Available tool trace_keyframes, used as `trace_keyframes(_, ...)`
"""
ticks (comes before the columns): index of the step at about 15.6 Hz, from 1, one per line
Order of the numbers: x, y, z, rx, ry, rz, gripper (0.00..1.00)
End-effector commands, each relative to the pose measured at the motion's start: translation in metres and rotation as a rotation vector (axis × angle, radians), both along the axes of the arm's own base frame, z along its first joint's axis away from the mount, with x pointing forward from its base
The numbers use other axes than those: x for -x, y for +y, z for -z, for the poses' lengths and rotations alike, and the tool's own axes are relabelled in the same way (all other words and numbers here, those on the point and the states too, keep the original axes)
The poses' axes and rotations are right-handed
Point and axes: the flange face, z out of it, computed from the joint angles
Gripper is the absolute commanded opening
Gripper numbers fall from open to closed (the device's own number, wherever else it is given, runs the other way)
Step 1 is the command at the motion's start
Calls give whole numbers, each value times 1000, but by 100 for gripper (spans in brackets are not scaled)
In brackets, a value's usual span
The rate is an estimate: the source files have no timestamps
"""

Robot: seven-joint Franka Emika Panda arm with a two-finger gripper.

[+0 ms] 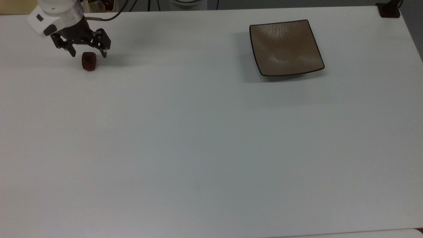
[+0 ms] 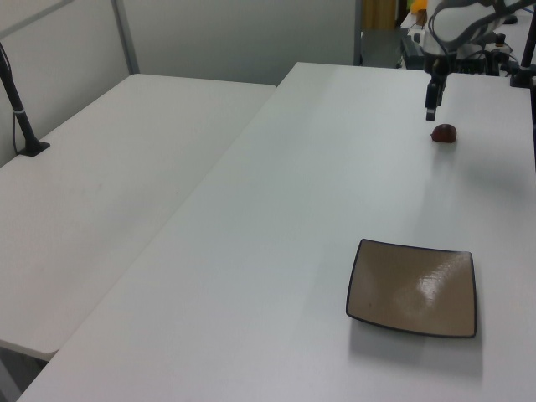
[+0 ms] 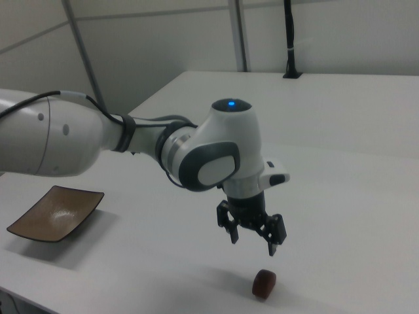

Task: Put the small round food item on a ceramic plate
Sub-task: 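Lower the gripper around the food item and close on it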

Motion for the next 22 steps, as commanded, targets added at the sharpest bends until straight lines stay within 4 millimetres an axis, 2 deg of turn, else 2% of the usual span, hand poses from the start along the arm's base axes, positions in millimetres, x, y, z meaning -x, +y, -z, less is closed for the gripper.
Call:
trace_keyframes(1,9,-1,25,46,23,-54,100)
trace_keyframes(4,14,-6,34,63,47,-65,100)
trace_keyframes(10,25,-12,79,98,-1,-67,100)
trace_keyframes(12,28,-21,83,101,0,-52,100)
trace_keyframes(19,30,-21,85,98,9,-50,99)
trace_keyframes(20,30,-22,84,98,9,-48,96)
trace_keyframes(22,31,-22,84,95,13,-45,82)
